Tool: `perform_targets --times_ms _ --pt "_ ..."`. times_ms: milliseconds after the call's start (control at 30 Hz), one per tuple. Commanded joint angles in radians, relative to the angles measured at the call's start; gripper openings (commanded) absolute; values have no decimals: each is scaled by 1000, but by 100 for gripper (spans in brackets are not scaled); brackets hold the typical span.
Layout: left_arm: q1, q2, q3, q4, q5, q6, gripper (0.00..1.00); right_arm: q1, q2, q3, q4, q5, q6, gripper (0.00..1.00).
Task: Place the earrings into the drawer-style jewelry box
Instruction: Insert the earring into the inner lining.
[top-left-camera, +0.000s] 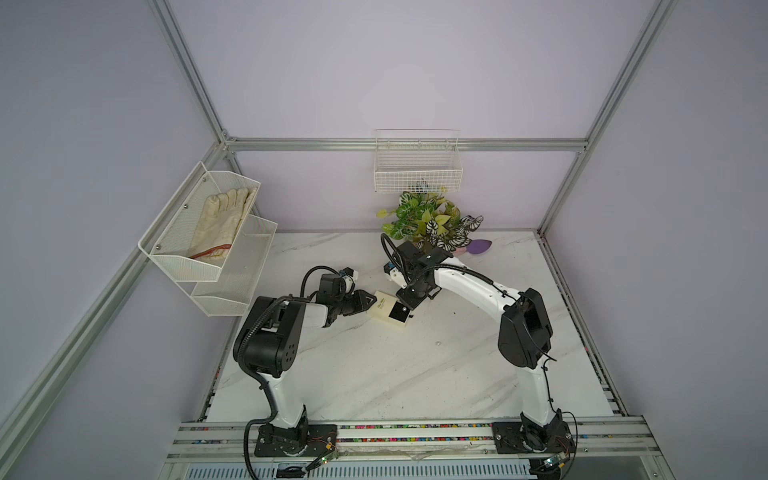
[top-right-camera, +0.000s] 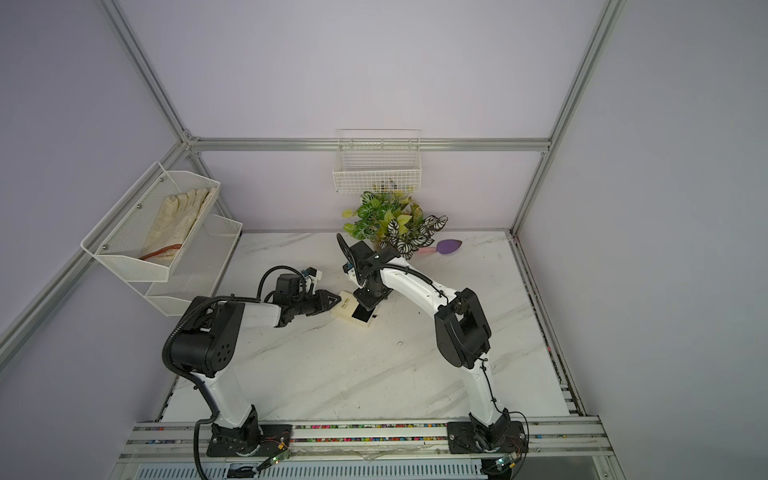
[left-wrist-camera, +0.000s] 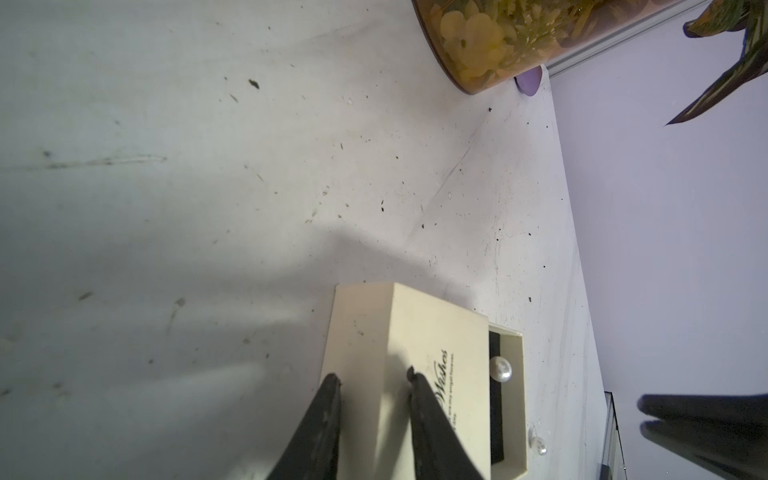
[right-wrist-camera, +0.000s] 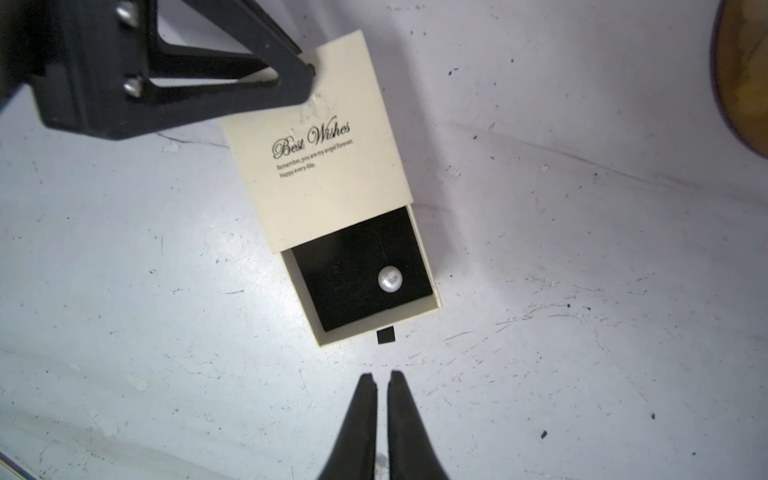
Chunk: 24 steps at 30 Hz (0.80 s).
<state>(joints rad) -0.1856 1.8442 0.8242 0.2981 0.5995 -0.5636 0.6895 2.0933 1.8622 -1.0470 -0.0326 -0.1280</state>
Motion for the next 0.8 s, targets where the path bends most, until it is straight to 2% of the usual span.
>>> perform_targets --times_ms 0,300,767 --pt "-14 24 34 -47 -1 24 29 -11 3 -23 68 8 39 8" --pt "-17 21 35 -48 -3 25 29 -25 62 -14 74 -32 46 7" --pt "-17 21 35 -51 -4 25 29 -28 110 -14 59 -26 48 7"
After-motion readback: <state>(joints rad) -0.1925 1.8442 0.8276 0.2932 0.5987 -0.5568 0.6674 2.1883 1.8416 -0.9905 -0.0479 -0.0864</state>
